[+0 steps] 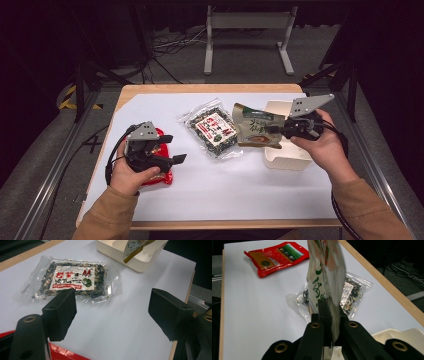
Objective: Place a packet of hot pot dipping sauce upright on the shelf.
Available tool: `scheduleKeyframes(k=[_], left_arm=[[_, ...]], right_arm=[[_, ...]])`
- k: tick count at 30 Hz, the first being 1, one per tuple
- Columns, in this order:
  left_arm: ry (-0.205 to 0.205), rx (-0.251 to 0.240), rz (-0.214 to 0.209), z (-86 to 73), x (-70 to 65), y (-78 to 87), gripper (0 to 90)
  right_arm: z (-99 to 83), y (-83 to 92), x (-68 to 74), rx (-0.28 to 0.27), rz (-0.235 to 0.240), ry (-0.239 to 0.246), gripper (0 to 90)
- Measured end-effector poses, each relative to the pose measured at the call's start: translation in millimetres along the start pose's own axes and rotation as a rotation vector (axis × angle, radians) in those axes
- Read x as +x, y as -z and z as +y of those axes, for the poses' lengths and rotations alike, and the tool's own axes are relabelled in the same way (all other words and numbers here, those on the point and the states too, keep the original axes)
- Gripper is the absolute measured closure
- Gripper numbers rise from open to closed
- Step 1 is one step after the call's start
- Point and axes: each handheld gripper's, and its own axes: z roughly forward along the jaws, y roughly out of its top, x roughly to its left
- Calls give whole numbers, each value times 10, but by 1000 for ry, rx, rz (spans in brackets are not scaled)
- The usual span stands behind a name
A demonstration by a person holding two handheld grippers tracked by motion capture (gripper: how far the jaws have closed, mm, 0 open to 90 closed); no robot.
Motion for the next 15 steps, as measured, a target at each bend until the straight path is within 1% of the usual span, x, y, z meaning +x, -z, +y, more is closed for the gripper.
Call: scheduleKeyframes(k=[2, 3, 5, 6, 10, 14, 15], left_arm=[[-1, -2, 12, -18, 11, 4, 220], [-1, -2, 12, -18, 11, 4, 215], [5, -13, 18, -41, 28, 6, 209], [5, -13, 18, -41, 28, 6, 206], [16, -26, 24, -68, 55, 23, 200], [18, -32, 34, -89, 72, 39, 194], [18, -32, 34, -89, 72, 39, 193]], right_arm=[[-17, 18, -74, -5, -11, -4, 891], [-17, 18, -74, -5, -11, -4, 891], [-40, 47, -159, -8, -24, -8, 891], [-40, 47, -159, -8, -24, -8, 891], [-63, 106, -294, -11, -49, -11, 891], [-86, 157, -407, -18, -72, -22, 891], [-86, 157, -407, -18, -72, -22, 891]])
